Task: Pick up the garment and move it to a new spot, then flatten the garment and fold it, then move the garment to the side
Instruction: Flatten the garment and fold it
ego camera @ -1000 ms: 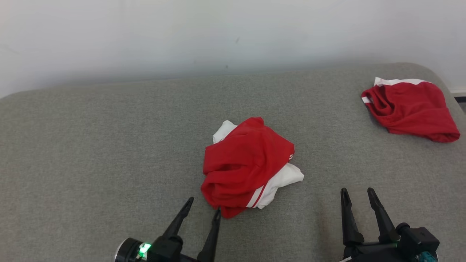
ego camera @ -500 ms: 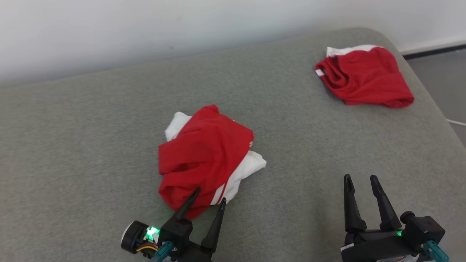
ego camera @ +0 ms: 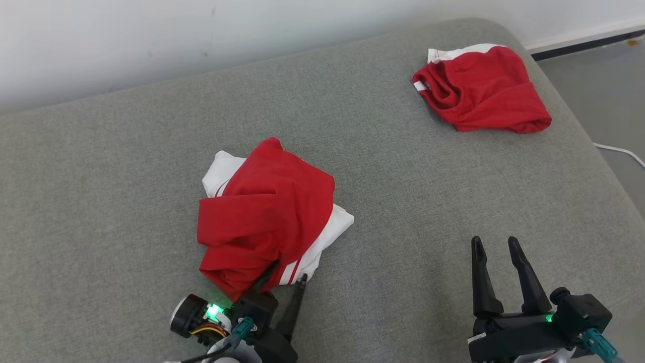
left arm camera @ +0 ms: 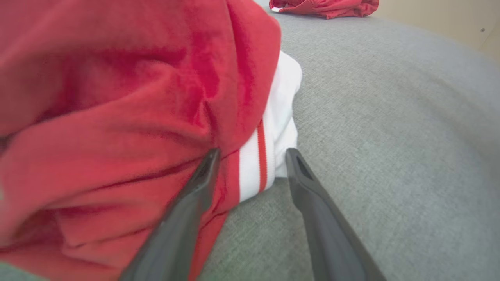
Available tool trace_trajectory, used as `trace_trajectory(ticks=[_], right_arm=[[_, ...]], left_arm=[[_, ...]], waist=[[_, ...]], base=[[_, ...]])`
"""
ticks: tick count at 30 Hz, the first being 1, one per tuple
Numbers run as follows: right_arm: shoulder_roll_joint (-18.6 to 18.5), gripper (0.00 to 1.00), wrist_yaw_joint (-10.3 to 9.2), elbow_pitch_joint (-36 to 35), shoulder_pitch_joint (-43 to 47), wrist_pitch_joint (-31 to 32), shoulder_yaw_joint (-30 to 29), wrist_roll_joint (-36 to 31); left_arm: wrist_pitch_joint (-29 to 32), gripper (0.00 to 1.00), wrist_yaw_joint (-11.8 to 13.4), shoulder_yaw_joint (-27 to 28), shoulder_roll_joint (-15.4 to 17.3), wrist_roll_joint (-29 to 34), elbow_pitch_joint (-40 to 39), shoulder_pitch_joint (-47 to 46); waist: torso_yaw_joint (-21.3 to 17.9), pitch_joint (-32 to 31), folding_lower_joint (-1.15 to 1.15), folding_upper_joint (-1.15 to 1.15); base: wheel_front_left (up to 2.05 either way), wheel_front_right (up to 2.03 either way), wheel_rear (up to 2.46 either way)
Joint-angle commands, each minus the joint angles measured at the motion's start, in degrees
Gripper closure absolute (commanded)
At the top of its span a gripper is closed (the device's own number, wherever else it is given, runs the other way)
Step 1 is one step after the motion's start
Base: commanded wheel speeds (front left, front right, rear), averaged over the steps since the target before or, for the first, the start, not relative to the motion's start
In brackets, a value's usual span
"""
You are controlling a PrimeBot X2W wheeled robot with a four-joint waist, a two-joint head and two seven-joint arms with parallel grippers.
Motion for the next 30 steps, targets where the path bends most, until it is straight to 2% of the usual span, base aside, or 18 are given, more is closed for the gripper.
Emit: trace_trajectory(ticks=[1, 2, 5, 8, 16, 25, 30], right_arm=[[0.13, 0.0, -0.15, 0.02, -0.04, 0.02, 0.13, -0.26], [0.13, 0.0, -0.15, 0.09, -0.08, 0.02, 0.11, -0.41], [0.13, 0.0, -0.15, 0.1, 0.22, 0.02, -0.49, -1.12], [0.13, 0.0, -0.15, -0.09, 1.01, 0.02, -1.36, -1.49], [0.13, 0.0, -0.15, 0.04, 2.79, 0.02, -1.86, -2.09], [0.12, 0.0, -0.15, -0.11, 3.52, 0.02, -1.97, -3.06], [0.13, 0.0, -0.15, -0.18, 3.91, 0.02, -2.04, -3.18]], left_arm=[[-0.17, 0.82, 0.66, 0.07, 0.12, 0.47, 1.09, -1.26], [-0.17, 1.0, 0.59, 0.09, 0.12, 0.43, 2.14, -1.64], [-0.17, 1.0, 0.52, -0.12, 0.02, -0.58, 3.89, -3.16], [-0.17, 1.0, 0.2, -0.67, -0.07, -2.28, 1.54, -3.71], [-0.18, 1.0, 0.11, -5.05, -0.12, -10.16, -14.53, -4.12], [-0.18, 1.0, 3.74, -6.92, -0.08, -16.4, -28.48, -3.71], [-0.17, 1.0, 5.66, -2.26, 0.26, -17.73, -29.57, 2.85]], waist=[[0.11, -0.27, -0.01, -0.01], [0.12, -0.45, -0.01, -0.01], [0.31, -1.08, -0.01, -0.01], [1.09, -1.7, -0.01, -0.01], [6.71, -3.91, -0.01, -0.01], [12.92, -5.87, -0.01, -0.01], [14.34, -5.95, -0.01, -0.01]], base=[[0.0, 0.0, 0.0], [0.0, 0.0, 0.0], [0.0, 0.0, 0.0], [0.0, 0.0, 0.0], [0.0, 0.0, 0.0], [0.0, 0.0, 0.0], [0.0, 0.0, 0.0]])
